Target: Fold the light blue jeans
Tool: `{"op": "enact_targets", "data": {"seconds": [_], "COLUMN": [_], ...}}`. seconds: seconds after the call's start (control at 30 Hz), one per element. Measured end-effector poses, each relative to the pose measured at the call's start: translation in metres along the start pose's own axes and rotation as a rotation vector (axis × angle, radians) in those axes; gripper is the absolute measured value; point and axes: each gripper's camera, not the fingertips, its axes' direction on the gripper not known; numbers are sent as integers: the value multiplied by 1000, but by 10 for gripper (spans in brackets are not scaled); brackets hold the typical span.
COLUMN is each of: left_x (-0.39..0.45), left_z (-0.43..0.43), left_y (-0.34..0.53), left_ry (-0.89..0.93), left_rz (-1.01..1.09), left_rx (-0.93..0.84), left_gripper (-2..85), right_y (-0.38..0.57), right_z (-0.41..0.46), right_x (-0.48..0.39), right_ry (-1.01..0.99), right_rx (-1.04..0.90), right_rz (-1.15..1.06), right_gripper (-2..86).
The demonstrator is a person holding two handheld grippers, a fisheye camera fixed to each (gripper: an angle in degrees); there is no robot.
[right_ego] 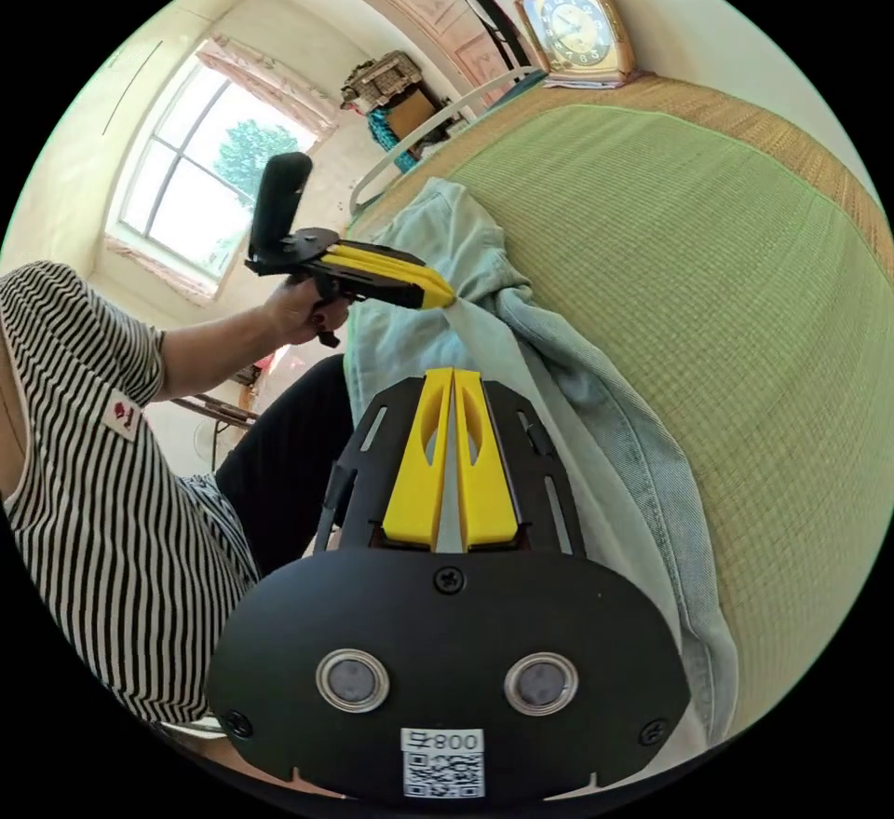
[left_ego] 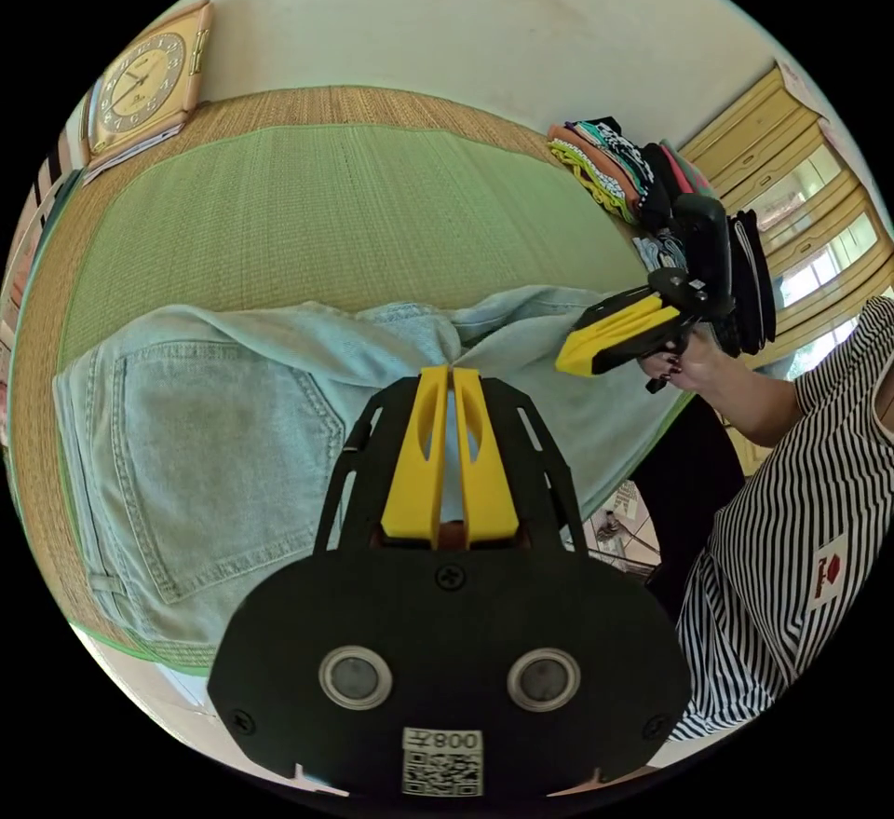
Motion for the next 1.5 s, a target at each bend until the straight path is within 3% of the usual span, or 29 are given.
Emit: {"op": "enact_targets", "data": {"seconds": [0.17,0.23,0.4,0.77,0.93,1.07,1.33,1.5], "left_x": [-16,-22,-33,-52,-85,-113,-129,-139], "left_z": [0,-1,-5,-18,-41,-38,-39,-75], "left_y": [31,40,63,102,130,160,194,191], "left_ry": [13,19,9,14,-157,-286,-204,-184], "left_rz": [-55,-72,-74,-74,-207,-310,-430,-395], "left_rx": [33,51,79,149,171,58,106,262], "left_gripper": [9,9,9,5,2,2,1,2], "right_y": [-24,-46,-72,-94,-140,-171,-205,-206], "right_z": [-19,-4,41,45,9,-1,27,49], "right_x": [2,27,81,162,180,197,253,290], "right_ry": [152,195,-38,-294,-186,-91,18,-1], "right_rx": [81,24,-71,64,5,-77,-252,-313], "right_rz": [-39,4,142,360,266,209,225,299], "right_gripper": [11,25,63,38,28,23,19,19]}}
